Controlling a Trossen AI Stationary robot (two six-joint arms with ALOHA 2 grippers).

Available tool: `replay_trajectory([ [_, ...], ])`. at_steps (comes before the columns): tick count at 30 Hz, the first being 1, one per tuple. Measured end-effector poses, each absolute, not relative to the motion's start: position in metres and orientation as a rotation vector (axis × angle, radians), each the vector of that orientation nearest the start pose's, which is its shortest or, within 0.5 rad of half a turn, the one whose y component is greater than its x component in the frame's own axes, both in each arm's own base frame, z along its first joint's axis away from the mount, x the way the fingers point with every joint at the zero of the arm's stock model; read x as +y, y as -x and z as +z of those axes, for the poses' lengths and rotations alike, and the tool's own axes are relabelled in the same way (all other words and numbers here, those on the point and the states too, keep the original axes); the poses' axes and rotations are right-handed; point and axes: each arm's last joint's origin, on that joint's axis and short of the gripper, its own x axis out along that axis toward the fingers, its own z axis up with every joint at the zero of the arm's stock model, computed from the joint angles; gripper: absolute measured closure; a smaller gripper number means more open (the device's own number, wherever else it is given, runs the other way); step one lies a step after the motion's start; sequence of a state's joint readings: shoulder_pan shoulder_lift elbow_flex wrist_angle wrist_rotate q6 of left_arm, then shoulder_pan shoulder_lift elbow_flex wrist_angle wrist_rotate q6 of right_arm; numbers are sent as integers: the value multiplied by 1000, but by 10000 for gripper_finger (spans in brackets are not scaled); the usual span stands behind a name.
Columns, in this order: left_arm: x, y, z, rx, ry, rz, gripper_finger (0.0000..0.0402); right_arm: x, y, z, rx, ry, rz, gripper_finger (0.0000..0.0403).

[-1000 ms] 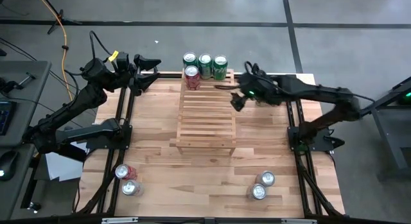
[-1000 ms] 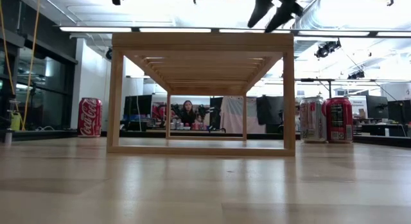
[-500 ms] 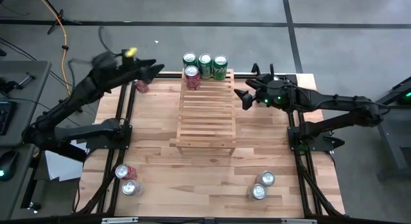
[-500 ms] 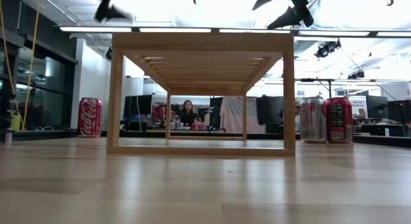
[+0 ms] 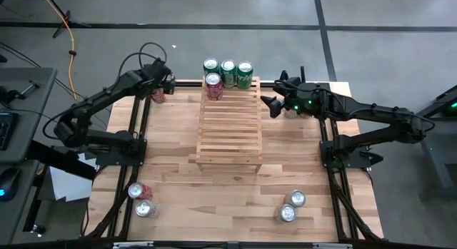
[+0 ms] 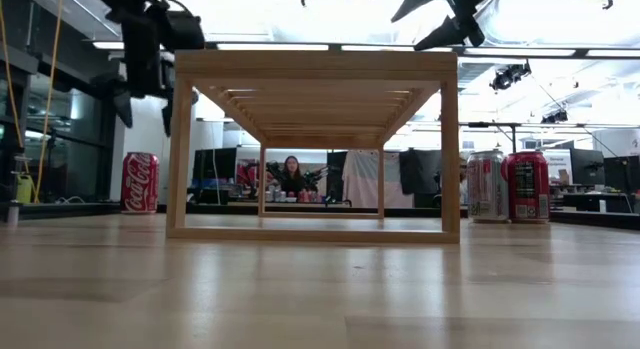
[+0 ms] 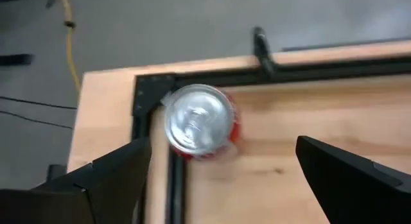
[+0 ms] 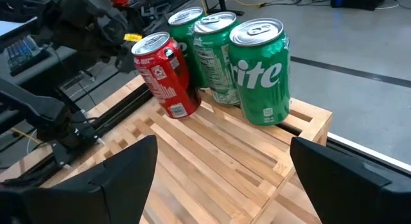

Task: Place canned beverage on shelf
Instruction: Put the top left red soda can on the shelf aligned with the other red soda can

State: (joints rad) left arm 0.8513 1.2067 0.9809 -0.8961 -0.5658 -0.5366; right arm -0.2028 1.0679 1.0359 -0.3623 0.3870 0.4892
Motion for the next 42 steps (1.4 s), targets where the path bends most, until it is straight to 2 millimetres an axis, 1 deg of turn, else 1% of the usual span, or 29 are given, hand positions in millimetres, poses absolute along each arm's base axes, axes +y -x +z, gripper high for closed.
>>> replay_trajectory([
  [3, 174, -133, 270, 670, 591, 1584, 21, -56, -220, 350, 259, -431, -667, 61],
  [5, 174, -134, 267, 605, 601, 1602, 21, -56, -219, 349, 267, -428, -668, 61],
  [8, 176, -134, 274, 479, 610, 1643, 21, -56, -219, 348, 278, -420, -668, 61],
  [11, 175, -135, 270, 480, 632, 1665, 21, -56, -219, 347, 293, -411, -665, 61],
  [13, 173, -139, 271, 453, 654, 1645, 21, -56, -219, 347, 299, -410, -666, 61],
  [20, 152, -150, 274, 475, 627, 1572, 21, -56, -219, 347, 316, -358, -661, 61],
  [25, 132, -148, 272, 518, 619, 1636, 21, -56, -218, 346, 329, -340, -659, 61],
  [30, 118, -144, 269, 495, 607, 1740, 21, -56, -218, 345, 345, -338, -661, 61],
  [36, 119, -146, 266, 469, 593, 1789, 21, -56, -218, 345, 347, -340, -662, 61],
  [40, 122, -151, 260, 485, 574, 1814, 21, -56, -217, 344, 356, -342, -656, 61],
  [42, 123, -152, 254, 502, 553, 1830, 21, -55, -217, 343, 364, -352, -656, 61],
])
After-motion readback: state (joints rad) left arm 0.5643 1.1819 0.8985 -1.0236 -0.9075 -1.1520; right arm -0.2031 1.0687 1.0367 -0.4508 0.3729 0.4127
